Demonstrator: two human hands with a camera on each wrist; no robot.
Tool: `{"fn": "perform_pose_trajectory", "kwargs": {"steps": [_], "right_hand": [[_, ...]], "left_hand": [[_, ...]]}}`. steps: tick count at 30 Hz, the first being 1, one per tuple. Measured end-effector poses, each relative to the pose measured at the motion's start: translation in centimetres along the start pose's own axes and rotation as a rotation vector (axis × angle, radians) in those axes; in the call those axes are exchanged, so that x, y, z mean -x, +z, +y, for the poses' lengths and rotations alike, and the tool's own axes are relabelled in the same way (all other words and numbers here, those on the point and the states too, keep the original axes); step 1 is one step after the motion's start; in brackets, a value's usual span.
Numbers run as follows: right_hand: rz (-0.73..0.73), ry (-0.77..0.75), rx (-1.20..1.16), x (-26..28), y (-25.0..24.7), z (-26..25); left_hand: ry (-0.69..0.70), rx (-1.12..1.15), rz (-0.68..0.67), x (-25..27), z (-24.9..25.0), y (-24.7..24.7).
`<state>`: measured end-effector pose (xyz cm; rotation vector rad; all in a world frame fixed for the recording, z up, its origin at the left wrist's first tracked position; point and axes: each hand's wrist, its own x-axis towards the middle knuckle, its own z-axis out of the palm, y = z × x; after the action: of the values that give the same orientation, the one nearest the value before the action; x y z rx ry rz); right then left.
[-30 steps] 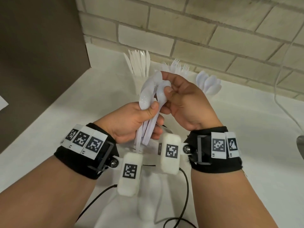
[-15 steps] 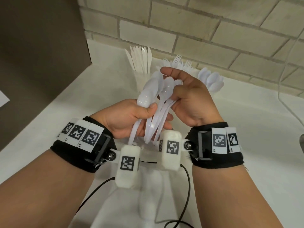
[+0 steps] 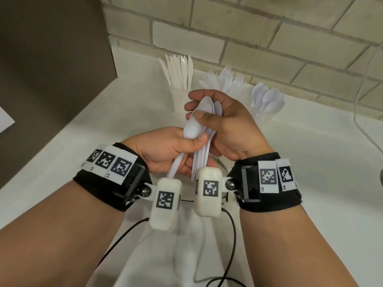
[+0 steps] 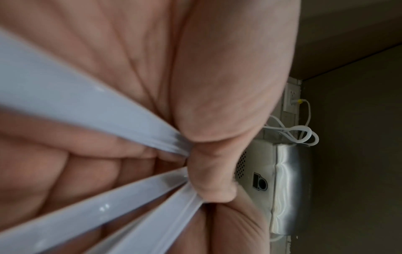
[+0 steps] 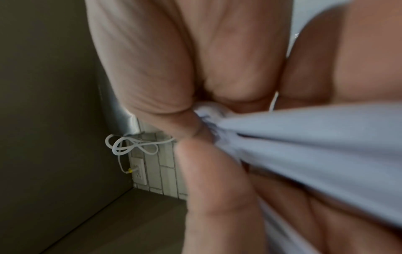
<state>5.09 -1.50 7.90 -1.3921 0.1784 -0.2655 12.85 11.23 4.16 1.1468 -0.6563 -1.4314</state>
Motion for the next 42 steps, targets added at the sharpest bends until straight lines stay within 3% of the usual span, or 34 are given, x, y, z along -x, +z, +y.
{"fn": "perform_pose_trajectory", "kwargs": {"steps": [8, 12, 16, 21, 26, 34, 37, 42], "right_hand": [[0.17, -0.007, -0.083, -1.0, -0.2, 0.6], [0.305, -0.037, 0.052, -1.2, -0.7, 0.9], [0.226, 0.002, 0.147, -1.1, -0.3, 1.3], [0.138, 0.06, 0.032, -0.8, -0.2, 0.8], [0.188, 0.066, 0.044, -0.9, 0.1, 1.1], [0.196, 0.007, -0.114, -0.9, -0.3, 1.0], [0.205, -0.036, -0.147, -1.0, -0.5, 1.0], [0.249, -0.084, -0.142, -1.2, -0.9, 1.4]], "left_hand": [[0.09, -0.119, 0.269, -1.0, 0.4, 1.4], [0.101, -0.224, 0.369, -0.9, 0.4, 1.3], [0.103, -0.313, 0.436, -1.1, 0.4, 1.3], [0.117, -0.393, 0.491, -1.4, 0.3, 1.5], [0.141, -0.607, 0.546, -1.5, 0.5, 2.1], [0.166, -0.425, 0.44, -1.5, 0.4, 1.6], [0.17, -0.284, 0.344, -1.0, 0.5, 1.4], [0.131, -0.491, 0.288, -0.7, 0.3, 1.2]]}}
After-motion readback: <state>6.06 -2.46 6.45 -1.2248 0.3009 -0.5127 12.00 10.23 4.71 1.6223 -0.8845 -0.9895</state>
